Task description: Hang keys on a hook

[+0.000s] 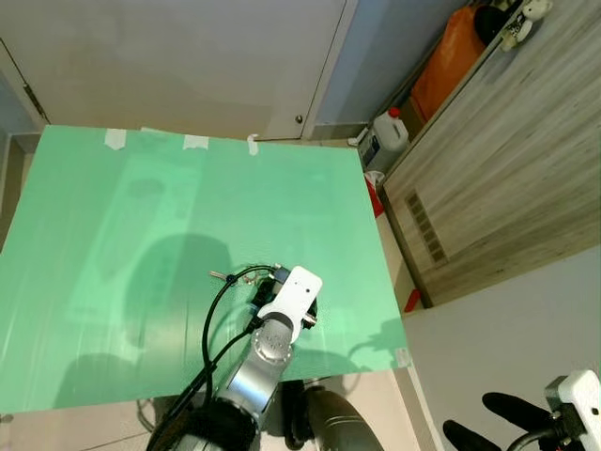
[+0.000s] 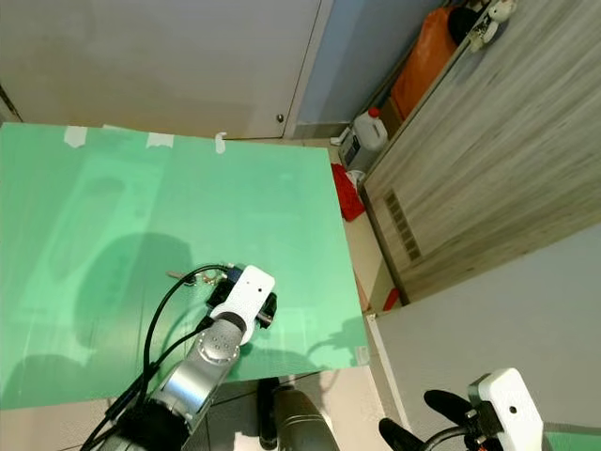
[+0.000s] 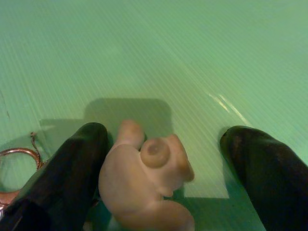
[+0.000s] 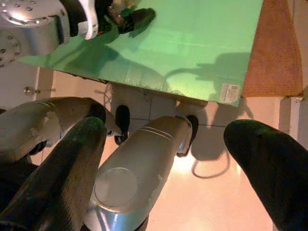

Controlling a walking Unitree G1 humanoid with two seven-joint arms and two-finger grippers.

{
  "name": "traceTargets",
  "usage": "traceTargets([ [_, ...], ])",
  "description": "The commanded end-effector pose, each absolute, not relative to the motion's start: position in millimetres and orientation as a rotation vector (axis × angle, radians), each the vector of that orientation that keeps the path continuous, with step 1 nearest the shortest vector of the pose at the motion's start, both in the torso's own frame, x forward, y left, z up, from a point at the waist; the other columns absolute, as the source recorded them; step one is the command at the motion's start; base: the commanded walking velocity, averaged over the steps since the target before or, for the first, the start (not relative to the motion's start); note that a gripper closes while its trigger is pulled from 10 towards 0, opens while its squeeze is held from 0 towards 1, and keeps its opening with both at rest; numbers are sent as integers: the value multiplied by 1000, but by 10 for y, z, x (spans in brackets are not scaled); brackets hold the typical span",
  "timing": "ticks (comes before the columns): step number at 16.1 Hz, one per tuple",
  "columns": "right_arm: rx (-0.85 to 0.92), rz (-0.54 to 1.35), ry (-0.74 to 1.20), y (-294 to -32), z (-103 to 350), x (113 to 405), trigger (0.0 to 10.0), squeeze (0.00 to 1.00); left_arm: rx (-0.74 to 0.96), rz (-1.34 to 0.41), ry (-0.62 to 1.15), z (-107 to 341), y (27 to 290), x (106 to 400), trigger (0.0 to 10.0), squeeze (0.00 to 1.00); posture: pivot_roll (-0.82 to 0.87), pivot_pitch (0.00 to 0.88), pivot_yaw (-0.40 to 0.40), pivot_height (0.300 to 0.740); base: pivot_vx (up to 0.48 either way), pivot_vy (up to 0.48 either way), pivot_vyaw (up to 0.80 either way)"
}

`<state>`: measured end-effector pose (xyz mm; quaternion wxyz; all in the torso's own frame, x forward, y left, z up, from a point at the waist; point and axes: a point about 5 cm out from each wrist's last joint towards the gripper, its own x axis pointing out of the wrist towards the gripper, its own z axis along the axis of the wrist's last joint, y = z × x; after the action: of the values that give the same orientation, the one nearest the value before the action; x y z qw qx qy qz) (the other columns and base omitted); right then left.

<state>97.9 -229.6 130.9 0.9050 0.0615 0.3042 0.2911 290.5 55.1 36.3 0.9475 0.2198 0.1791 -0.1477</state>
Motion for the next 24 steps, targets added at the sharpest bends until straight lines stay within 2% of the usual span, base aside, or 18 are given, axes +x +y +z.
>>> traceTargets([
  [1,147,602,673,-2330,1269,941,10000,0,445,-316,433,231,539,2829,10000,0,-367,294,-224,736,0,0,0],
  [13,112,670,720,-2297,1243,948,10000,0,489,-284,423,239,665,3003,10000,0,-382,265,-222,736,0,0,0],
  [15,61,621,638,-2295,1279,987,10000,0,497,-285,418,240,686,3015,10000,0,-375,266,-211,736,0,0,0],
  [18,-43,657,501,-2271,1366,1076,10000,0,502,-288,413,233,683,3014,10000,0,-356,266,-197,736,0,0,0],
  [20,-93,694,368,-2222,1441,1151,10000,0,505,-286,411,226,705,3015,10000,0,-326,262,-158,736,0,0,0],
  [24,-148,641,242,-2197,1484,1201,10000,0,522,-291,377,278,774,3055,10000,0,-274,268,-114,736,0,0,0],
])
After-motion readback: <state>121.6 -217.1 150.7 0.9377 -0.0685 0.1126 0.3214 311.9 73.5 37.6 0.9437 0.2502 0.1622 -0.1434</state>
